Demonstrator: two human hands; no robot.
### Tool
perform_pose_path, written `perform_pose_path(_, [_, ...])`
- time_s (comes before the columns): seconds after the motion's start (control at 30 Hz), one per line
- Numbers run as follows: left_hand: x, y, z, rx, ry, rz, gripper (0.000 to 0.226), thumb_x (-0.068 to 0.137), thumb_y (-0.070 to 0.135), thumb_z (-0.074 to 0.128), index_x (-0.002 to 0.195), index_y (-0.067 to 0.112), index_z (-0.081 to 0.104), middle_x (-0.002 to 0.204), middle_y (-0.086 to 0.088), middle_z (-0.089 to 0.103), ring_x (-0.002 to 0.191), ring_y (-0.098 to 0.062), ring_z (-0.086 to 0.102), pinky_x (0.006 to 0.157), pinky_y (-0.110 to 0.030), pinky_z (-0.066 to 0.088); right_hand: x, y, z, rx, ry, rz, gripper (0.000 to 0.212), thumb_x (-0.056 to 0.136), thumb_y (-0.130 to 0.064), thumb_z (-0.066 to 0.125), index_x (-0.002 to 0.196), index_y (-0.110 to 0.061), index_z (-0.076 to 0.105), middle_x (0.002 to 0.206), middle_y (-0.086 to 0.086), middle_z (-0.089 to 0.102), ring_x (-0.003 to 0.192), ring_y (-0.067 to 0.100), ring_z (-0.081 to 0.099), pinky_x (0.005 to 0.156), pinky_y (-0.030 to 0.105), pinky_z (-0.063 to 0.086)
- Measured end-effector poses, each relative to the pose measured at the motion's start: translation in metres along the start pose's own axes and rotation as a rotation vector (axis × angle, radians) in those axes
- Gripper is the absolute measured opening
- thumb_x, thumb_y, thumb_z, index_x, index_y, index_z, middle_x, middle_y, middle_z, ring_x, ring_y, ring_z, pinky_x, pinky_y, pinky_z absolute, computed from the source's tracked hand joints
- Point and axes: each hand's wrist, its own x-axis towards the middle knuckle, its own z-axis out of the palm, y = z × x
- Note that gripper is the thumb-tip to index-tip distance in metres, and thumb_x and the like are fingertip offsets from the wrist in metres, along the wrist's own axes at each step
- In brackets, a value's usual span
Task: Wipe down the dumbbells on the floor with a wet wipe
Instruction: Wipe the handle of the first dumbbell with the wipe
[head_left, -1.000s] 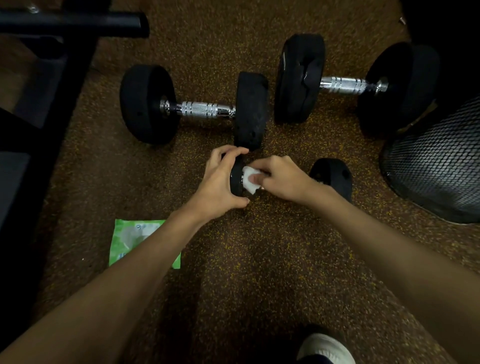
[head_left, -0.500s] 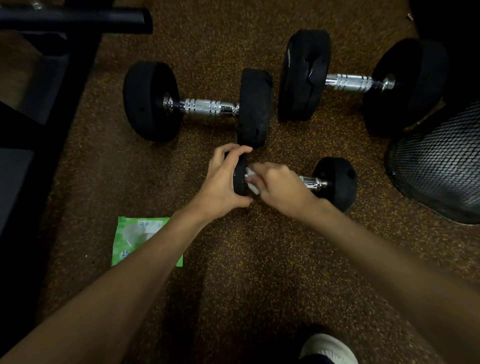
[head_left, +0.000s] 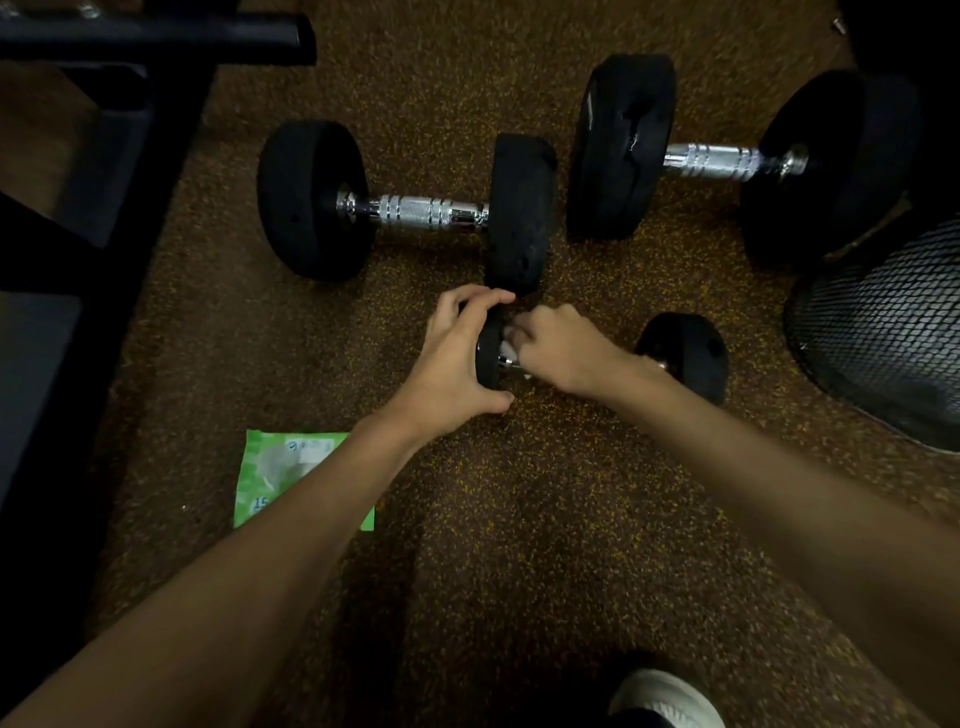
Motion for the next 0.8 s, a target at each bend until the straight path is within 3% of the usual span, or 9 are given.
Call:
perform_pose_path(0.1, [-0.001, 0.000, 0.001, 0.005, 0.006, 0.006, 0.094, 0.053, 0.008, 0.082, 0.136, 0.027, 0.041, 0.135, 0.001, 0.027, 0.128, -0.019, 0.031, 0.109, -0.036, 0.035, -0.023, 0.017, 0.024, -0.154, 0.184, -0.255, 0.024, 0.093, -0.019, 0.048, 0.114, -0.010, 0.055, 0.106, 0.014, 0.063, 0.096, 0.033, 0.061, 0.086, 0.043, 0.048])
perform_pose_path(0.17, [-0.002, 0.001, 0.001, 0.009, 0.010, 0.007, 0.094, 0.053, 0.008, 0.082, 0.136, 0.027, 0.040, 0.135, 0.001, 0.027, 0.128, -0.018, 0.031, 0.108, -0.037, 0.036, -0.032, 0.032, 0.032, -0.264, 0.225, -0.389, 0.044, 0.088, -0.006, 0.056, 0.131, -0.004, 0.049, 0.121, 0.015, 0.059, 0.110, 0.031, 0.058, 0.101, 0.043, 0.042])
perform_pose_path(0.3, [-0.002, 0.001, 0.001, -0.001, 0.008, 0.003, 0.094, 0.054, 0.009, 0.083, 0.136, 0.027, 0.040, 0.135, 0.001, 0.027, 0.128, -0.020, 0.032, 0.107, -0.039, 0.036, -0.039, 0.039, 0.022, -0.106, 0.231, -0.369, 0.056, 0.085, -0.005, 0.064, 0.137, -0.011, 0.046, 0.137, 0.007, 0.052, 0.126, 0.022, 0.049, 0.111, 0.039, 0.030])
perform_pose_path(0.4, [-0.001, 0.000, 0.001, 0.008, 0.009, 0.006, 0.094, 0.053, 0.011, 0.082, 0.136, 0.027, 0.040, 0.135, 0.000, 0.027, 0.127, -0.021, 0.033, 0.106, -0.041, 0.037, -0.033, 0.031, 0.007, 0.143, 0.149, -0.220, 0.043, 0.087, -0.020, 0.065, 0.129, -0.018, 0.055, 0.122, 0.004, 0.063, 0.111, 0.018, 0.058, 0.097, 0.033, 0.045])
perform_pose_path(0.5, [0.000, -0.002, 0.000, 0.029, 0.008, 0.014, 0.095, 0.053, 0.013, 0.083, 0.136, 0.027, 0.039, 0.135, -0.001, 0.028, 0.127, -0.022, 0.032, 0.107, -0.042, 0.036, -0.020, 0.021, 0.000, 0.164, 0.127, -0.151, 0.022, 0.089, -0.029, 0.060, 0.106, -0.016, 0.067, 0.091, 0.004, 0.069, 0.086, 0.018, 0.061, 0.074, 0.030, 0.047])
perform_pose_path(0.63, [0.000, -0.002, 0.001, 0.041, 0.009, 0.018, 0.095, 0.053, 0.012, 0.083, 0.136, 0.027, 0.039, 0.136, -0.001, 0.028, 0.127, -0.021, 0.032, 0.108, -0.038, 0.036, -0.013, 0.018, 0.005, 0.156, 0.144, -0.133, 0.019, 0.091, -0.026, 0.057, 0.099, -0.013, 0.067, 0.085, 0.005, 0.067, 0.082, 0.019, 0.060, 0.071, 0.029, 0.045])
perform_pose_path(0.73, [0.000, -0.003, 0.001, 0.048, 0.009, 0.017, 0.096, 0.053, 0.012, 0.084, 0.137, 0.027, 0.039, 0.136, -0.001, 0.028, 0.128, -0.021, 0.031, 0.108, -0.036, 0.034, -0.011, 0.020, 0.003, 0.195, 0.177, -0.106, 0.020, 0.094, -0.026, 0.053, 0.100, -0.015, 0.068, 0.076, 0.000, 0.060, 0.077, 0.016, 0.055, 0.058, 0.024, 0.031])
perform_pose_path(0.8, [0.001, -0.004, 0.001, 0.050, 0.013, 0.024, 0.097, 0.052, 0.012, 0.084, 0.137, 0.026, 0.039, 0.135, -0.002, 0.028, 0.128, -0.021, 0.031, 0.109, -0.036, 0.034, -0.006, 0.019, 0.004, 0.180, 0.202, -0.067, 0.022, 0.094, -0.026, 0.049, 0.101, -0.016, 0.067, 0.081, 0.005, 0.062, 0.083, 0.024, 0.058, 0.065, 0.027, 0.036])
